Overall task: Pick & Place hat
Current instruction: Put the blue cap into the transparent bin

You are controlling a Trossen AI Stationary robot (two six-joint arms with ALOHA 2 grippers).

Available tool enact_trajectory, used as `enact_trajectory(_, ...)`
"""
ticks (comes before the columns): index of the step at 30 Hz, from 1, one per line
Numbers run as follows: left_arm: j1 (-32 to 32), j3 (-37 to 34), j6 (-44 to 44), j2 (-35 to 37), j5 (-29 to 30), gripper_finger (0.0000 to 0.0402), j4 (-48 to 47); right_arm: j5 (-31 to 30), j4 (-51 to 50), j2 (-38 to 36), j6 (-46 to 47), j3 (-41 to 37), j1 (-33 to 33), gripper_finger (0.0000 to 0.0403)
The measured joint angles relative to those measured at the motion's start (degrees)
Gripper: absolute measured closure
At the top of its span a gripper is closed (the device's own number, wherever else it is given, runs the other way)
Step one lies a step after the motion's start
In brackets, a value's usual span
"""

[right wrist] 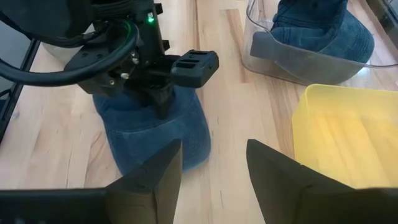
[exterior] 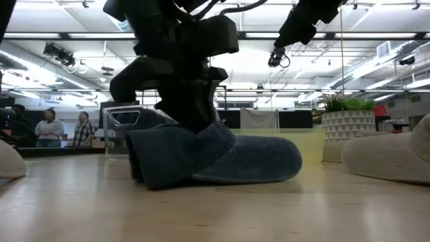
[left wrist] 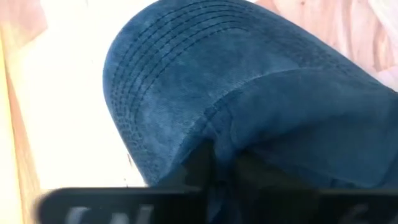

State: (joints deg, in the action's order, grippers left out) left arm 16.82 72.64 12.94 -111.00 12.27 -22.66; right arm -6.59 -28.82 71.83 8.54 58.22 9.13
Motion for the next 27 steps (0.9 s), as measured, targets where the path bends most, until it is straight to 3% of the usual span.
enact_trajectory(2, 0.0, -0.01, -0.54, 0.1, 0.01, 0.0388, 0.46, 0.0, 0.0, 0.0, -0.01, 0.0, 0.0, 0.0218)
enact_trajectory(7, 0.08, -0.15, -5.16, 2.07, 2.63, 0.0389, -0.13, 0.0, 0.0, 0.0, 0.0, 0.0, 0.0, 0.0218)
enact_trajectory(17, -1.55, -0.15, -18.24, 18.82, 13.6, 0.0389, -13.99, -0.02, -0.28, 0.0, 1.51, -0.02, 0.0, 0.0218)
enact_trajectory(27, -10.41, -0.04, -16.99, 30.62, 25.85, 0.039, -18.19, -0.02, -0.44, 0.0, 1.51, -0.02, 0.0, 0.0218)
